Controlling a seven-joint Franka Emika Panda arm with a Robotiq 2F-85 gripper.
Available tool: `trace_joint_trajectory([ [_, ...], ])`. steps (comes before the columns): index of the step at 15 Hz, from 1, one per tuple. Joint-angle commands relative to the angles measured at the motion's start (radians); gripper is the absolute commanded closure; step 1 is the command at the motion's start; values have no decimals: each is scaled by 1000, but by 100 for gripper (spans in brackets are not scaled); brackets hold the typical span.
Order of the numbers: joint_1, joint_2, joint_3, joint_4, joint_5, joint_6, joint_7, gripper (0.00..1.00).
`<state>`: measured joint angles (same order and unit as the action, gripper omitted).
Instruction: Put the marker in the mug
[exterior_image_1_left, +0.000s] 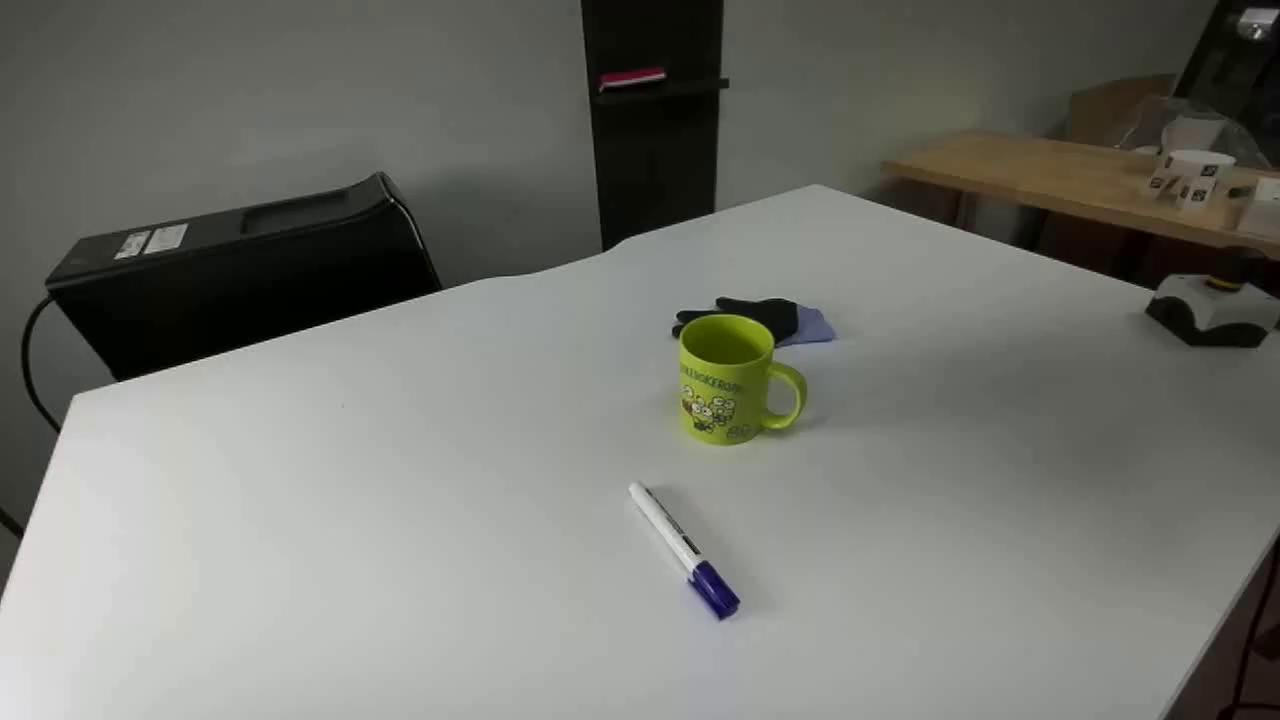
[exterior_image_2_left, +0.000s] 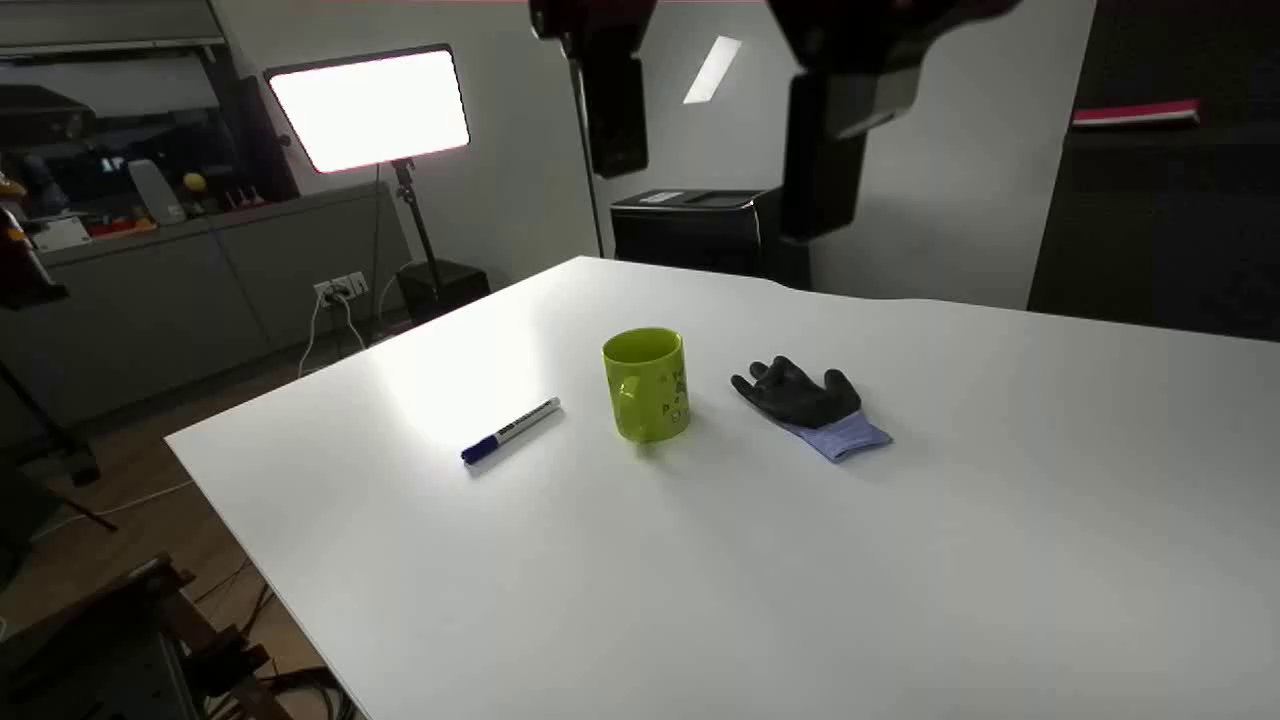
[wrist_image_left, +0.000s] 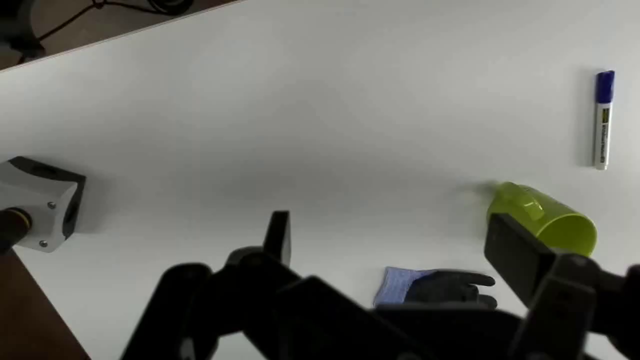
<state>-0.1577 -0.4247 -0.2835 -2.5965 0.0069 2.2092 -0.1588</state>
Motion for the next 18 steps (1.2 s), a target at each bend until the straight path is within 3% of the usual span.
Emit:
trace_joint_trajectory([
  [1, -16, 2, 16, 1, 8, -2, -6, 0],
  [12, -16, 2, 16, 1, 8, -2, -6, 0],
  [18, 12, -23, 107, -127, -42, 34, 6, 0],
])
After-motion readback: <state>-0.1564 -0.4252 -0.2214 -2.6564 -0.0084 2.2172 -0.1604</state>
